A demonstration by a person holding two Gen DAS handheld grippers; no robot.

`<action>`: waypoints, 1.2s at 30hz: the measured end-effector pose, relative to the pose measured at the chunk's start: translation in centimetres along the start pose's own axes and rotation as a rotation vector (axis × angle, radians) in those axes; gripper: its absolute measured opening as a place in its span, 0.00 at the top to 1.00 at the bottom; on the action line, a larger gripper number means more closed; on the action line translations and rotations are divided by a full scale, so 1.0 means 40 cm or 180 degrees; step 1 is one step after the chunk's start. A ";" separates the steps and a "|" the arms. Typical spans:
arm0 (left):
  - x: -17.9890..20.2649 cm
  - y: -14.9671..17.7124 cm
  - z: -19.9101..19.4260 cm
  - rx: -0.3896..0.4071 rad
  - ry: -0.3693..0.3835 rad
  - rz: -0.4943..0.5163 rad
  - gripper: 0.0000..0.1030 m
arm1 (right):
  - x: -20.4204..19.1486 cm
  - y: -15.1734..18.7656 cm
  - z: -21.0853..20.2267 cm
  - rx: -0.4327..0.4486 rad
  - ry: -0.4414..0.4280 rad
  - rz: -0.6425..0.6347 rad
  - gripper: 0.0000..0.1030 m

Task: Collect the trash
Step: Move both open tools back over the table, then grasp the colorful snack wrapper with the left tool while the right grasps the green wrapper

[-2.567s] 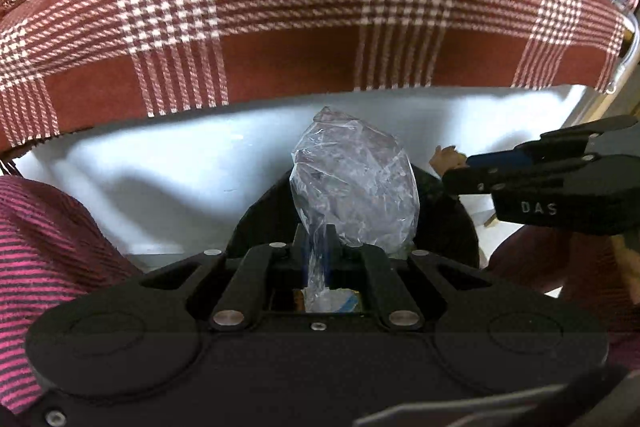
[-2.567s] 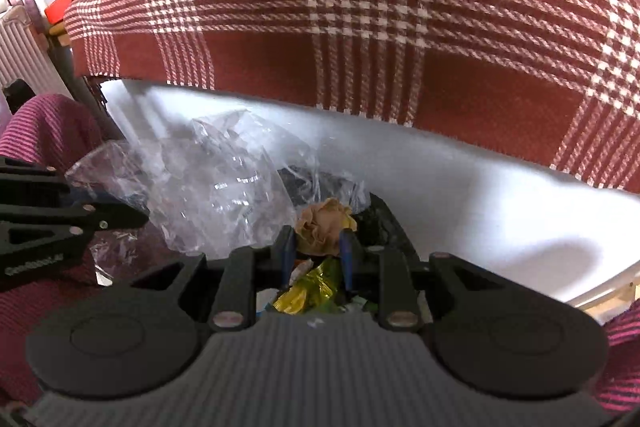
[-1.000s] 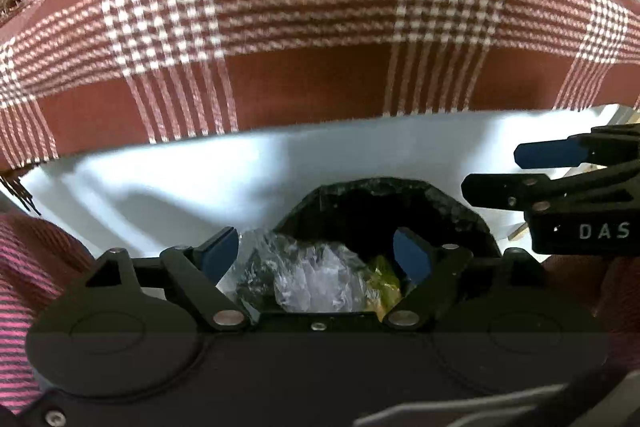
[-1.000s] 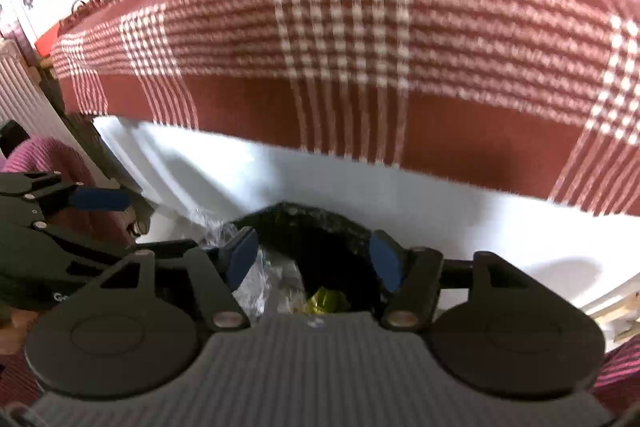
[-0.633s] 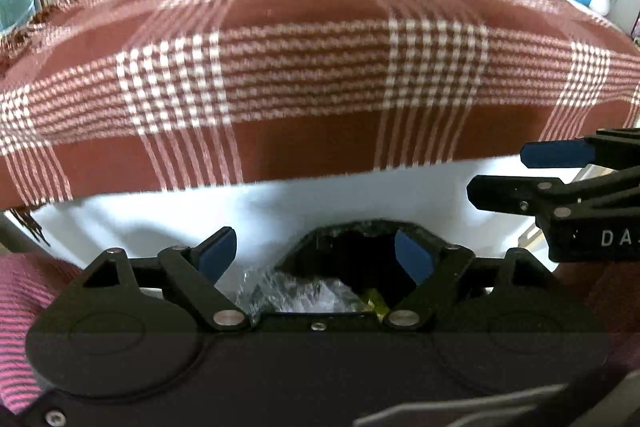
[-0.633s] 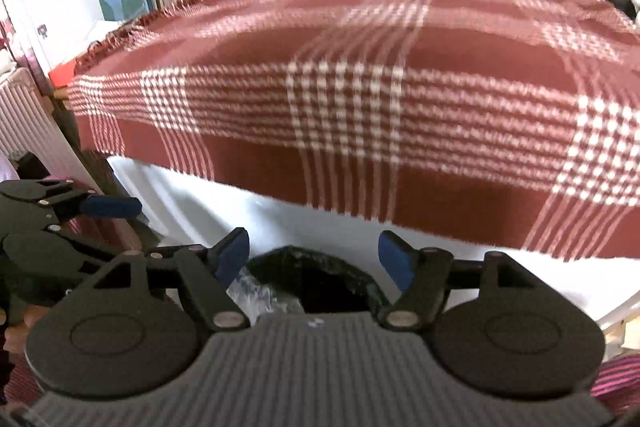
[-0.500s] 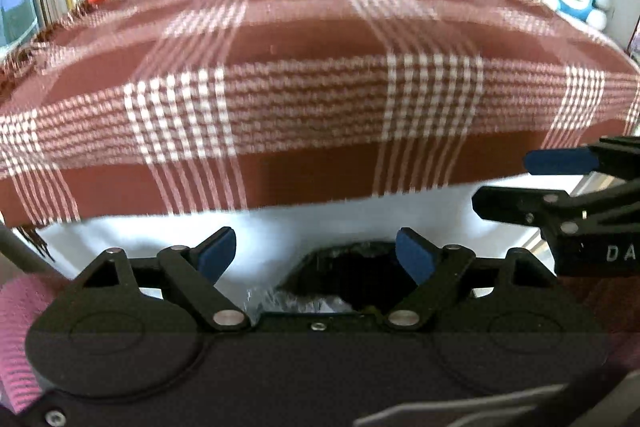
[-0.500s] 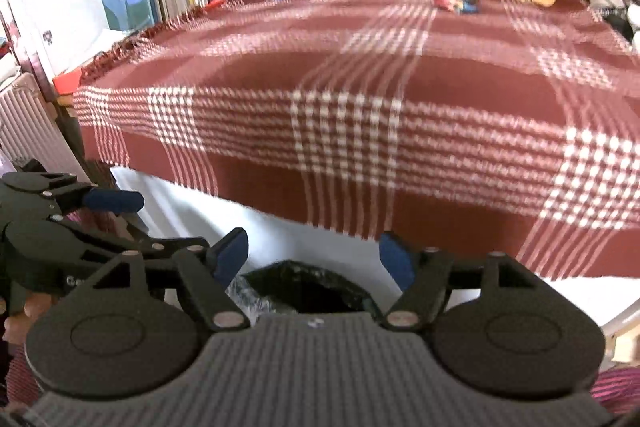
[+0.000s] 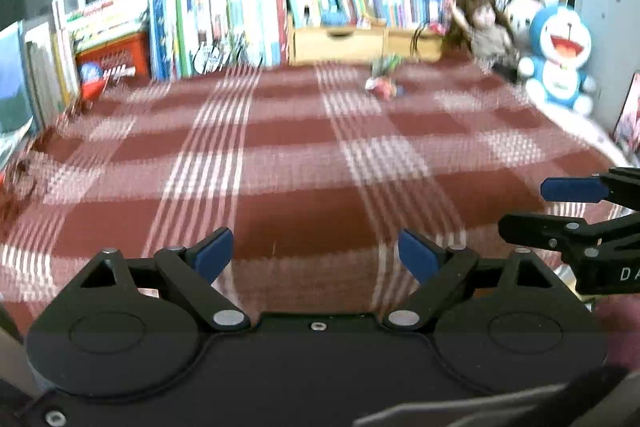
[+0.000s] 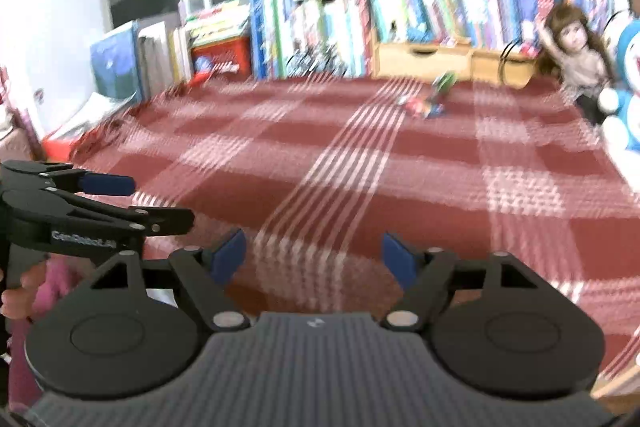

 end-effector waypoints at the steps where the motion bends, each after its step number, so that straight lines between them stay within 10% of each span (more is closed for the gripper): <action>1: 0.003 -0.025 0.008 0.0040 0.0026 -0.0019 0.13 | 0.013 -0.019 0.000 0.0043 0.0030 0.0004 0.18; 12: 0.088 -0.228 0.217 0.0053 0.0385 -0.0263 0.13 | 0.212 -0.222 0.042 0.0254 0.0266 0.0303 0.17; 22: 0.110 -0.392 0.582 -0.0564 0.0590 -0.1195 0.17 | 0.430 -0.353 0.191 0.0440 0.0246 0.0890 0.17; 36: 0.211 -0.415 0.924 -0.0935 0.0723 -0.1916 0.23 | 0.708 -0.402 0.474 0.0565 0.0195 0.1756 0.17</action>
Point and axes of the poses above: each gripper's, at about its wrist camera, not at the fingertips, and z roughly the way its jaws point, x to its right, y to its underside, the point moved 7 cm from there along z, roughly the way its jaws point, and after that the axes turned 10 degrees about -y, right-handed, at the moved point
